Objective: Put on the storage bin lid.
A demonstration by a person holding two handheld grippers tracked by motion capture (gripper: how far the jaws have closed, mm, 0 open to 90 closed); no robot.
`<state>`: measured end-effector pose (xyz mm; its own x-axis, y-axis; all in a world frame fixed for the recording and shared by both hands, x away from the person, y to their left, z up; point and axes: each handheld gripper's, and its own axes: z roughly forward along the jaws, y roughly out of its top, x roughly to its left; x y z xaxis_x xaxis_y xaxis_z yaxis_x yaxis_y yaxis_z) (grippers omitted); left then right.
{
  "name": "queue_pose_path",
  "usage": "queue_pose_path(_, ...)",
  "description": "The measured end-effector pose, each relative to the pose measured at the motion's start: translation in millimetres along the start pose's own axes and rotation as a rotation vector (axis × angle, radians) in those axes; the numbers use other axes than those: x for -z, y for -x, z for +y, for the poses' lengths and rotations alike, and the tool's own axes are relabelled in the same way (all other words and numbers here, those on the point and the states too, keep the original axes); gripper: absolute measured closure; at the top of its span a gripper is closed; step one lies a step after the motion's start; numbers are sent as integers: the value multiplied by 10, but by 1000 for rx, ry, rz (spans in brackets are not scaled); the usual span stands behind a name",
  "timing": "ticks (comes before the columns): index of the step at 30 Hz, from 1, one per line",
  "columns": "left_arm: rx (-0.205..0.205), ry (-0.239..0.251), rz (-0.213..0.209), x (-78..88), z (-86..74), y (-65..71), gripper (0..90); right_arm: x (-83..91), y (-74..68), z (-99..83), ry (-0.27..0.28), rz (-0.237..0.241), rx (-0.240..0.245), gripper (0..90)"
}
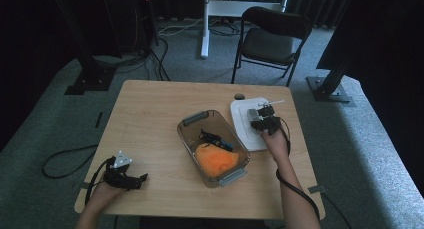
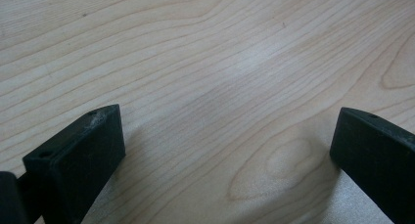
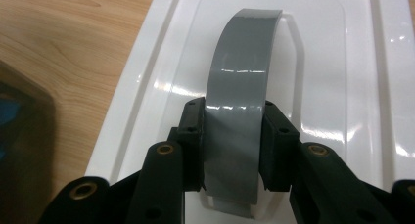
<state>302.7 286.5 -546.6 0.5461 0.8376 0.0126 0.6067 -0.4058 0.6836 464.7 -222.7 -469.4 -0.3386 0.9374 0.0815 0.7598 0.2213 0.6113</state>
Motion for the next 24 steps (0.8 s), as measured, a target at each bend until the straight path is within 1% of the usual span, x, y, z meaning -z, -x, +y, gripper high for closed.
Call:
queue_pose_path(3,0,0,0,0,0,0,2,98,36,-18,10,-2,-4,673)
queue_pose_path(7,0,0,0,0,0,0,2,213,79,-37,21,7,-10,673)
queue_pose_path(12,1,0,0,0,0,0,2,341,108,-40,37,9,-11,673)
queue_pose_path(16,0,0,0,0,0,0,2,449,105,-23,54,11,-7,673)
queue_pose_path(21,0,0,0,0,0,0,2,600,77,18,81,10,14,673)
queue_pose_path(24,1,0,0,0,0,1,2,684,47,45,99,18,24,673)
